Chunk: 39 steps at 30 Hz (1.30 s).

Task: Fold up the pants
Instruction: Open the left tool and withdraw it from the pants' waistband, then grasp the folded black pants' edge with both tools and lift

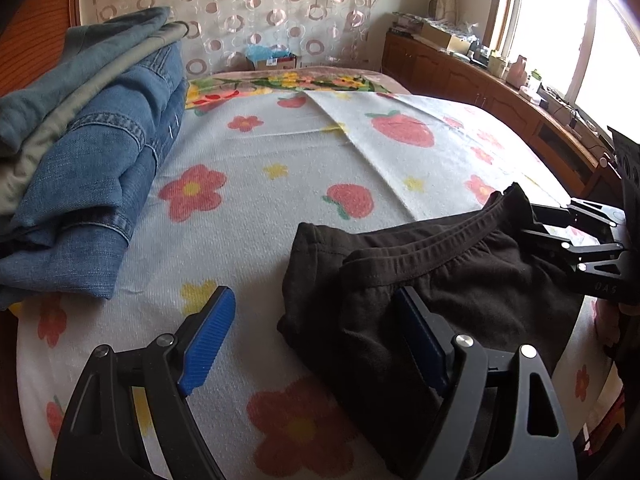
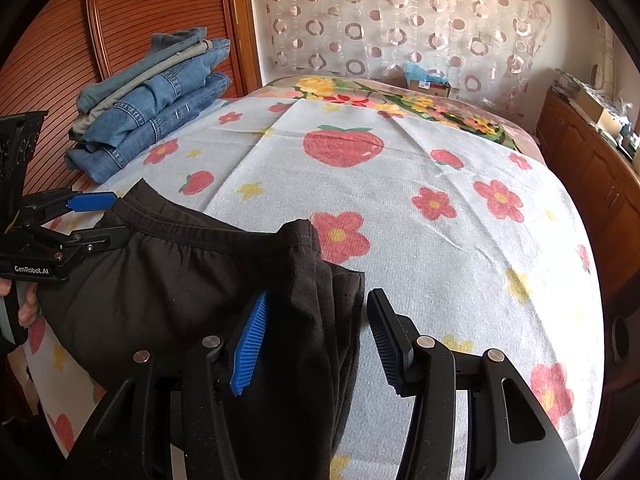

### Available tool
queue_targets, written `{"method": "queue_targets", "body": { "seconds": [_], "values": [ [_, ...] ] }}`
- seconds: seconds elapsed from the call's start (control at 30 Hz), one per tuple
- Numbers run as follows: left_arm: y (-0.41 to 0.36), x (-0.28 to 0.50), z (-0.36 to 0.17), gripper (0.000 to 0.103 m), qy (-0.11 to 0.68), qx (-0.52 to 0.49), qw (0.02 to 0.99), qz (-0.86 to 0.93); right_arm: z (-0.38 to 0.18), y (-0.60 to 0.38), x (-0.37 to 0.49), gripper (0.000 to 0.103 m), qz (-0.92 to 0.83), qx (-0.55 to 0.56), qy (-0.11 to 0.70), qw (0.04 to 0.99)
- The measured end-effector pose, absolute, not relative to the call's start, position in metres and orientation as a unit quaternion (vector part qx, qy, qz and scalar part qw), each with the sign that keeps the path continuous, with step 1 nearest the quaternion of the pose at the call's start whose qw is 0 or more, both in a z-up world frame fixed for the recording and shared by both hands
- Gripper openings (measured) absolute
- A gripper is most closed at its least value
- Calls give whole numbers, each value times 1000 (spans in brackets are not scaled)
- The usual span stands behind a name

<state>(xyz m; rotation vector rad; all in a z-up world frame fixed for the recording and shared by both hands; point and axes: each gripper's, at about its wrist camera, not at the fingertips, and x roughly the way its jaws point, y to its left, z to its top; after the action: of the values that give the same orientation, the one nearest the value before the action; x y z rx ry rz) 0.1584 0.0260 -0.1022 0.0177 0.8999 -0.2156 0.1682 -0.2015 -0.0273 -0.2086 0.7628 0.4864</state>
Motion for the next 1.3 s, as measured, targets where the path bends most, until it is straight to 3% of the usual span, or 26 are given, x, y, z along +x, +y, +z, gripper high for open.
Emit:
{"method": "queue_targets", "body": {
  "seconds": [0.43,0.47,0.53,0.73,0.83,1.3],
  "values": [
    [27,158,-101,84,435,3,894,-108,-26,-201,172,59,239,-102,371,892],
    [28,158,-101,80,434,-3,894,-112,-26,-201,172,59,239,-103,371,891],
    [30,158,-99,62,429,-17,894,-127,-26,-202,172,55,241,-101,372,891],
    [26,153,-96,28,424,-37,891,-158,-25,-203,170,21,262,-92,374,885],
    [24,149,-93,15,414,-39,895,-163,-25,-206,171,12,268,-83,375,884],
    [4,121,-46,12,351,-2,922,-164,-3,-217,140,10,270,-65,319,906]
  ]
}}
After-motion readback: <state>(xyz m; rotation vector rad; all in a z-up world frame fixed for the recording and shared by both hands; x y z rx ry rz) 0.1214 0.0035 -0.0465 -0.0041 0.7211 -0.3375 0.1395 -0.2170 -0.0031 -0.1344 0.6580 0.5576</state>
